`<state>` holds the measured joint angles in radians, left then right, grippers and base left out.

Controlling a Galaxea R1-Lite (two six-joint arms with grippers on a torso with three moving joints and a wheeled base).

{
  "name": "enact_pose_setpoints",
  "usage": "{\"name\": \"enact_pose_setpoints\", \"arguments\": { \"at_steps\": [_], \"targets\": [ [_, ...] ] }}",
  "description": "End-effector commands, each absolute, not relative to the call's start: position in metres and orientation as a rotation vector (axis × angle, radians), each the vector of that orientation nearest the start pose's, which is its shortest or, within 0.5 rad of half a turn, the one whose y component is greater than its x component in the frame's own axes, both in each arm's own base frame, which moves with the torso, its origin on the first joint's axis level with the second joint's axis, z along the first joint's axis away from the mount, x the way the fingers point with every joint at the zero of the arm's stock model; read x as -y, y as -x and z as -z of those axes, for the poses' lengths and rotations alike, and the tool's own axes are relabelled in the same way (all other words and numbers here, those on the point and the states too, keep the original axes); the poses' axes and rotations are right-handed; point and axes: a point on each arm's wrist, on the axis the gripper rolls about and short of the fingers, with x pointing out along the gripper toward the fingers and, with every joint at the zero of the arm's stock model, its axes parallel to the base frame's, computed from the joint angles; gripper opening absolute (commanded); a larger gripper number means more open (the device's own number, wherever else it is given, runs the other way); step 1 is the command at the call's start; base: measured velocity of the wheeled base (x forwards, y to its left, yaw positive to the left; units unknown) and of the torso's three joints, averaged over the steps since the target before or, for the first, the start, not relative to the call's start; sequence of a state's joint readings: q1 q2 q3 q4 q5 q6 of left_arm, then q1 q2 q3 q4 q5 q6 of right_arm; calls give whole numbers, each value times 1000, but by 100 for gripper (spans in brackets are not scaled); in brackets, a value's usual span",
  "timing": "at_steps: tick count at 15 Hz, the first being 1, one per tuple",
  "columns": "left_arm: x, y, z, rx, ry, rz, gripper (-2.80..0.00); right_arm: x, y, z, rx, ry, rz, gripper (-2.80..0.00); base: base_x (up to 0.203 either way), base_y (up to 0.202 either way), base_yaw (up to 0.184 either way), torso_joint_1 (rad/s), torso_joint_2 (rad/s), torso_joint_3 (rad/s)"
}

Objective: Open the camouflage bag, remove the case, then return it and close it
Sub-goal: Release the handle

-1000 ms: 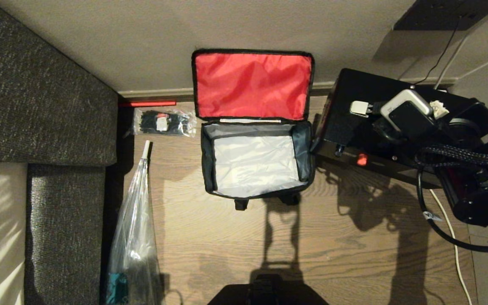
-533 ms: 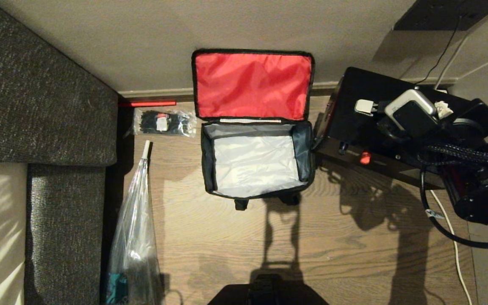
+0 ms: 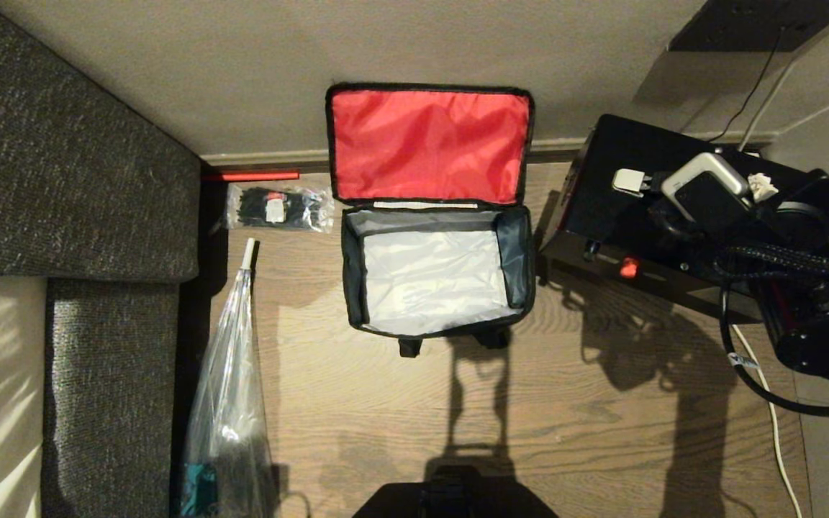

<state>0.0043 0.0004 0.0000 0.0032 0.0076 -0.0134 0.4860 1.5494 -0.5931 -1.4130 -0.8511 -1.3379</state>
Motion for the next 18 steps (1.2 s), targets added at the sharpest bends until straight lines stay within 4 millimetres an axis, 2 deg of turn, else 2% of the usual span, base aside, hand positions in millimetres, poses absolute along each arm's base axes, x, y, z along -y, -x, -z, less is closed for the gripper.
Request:
{"name": "enact_pose_setpoints", "arguments": {
  "at_steps": [1, 6, 8, 16, 18],
  "targets": [
    [0, 23, -74, -6, 14, -12, -280, -96, -222, -242, 58, 1029, 538, -280, 0, 0, 0, 0, 0, 0],
    [0, 23, -74, -6, 14, -12, -280, -93, -226, -240, 45, 1030, 549, -280, 0, 0, 0, 0, 0, 0],
    [0, 23, -74, -6, 14, -12, -280, -92, -234, -232, 20, 1033, 551, -280, 0, 0, 0, 0, 0, 0],
    [0, 23, -74, -6, 14, -12, -280, -69, -307, -172, -91, 982, 524, -280, 0, 0, 0, 0, 0, 0],
    [0, 23, -74, -6, 14, -12, -280, -68, -323, -149, -125, 982, 473, -280, 0, 0, 0, 0, 0, 0]
  ]
}}
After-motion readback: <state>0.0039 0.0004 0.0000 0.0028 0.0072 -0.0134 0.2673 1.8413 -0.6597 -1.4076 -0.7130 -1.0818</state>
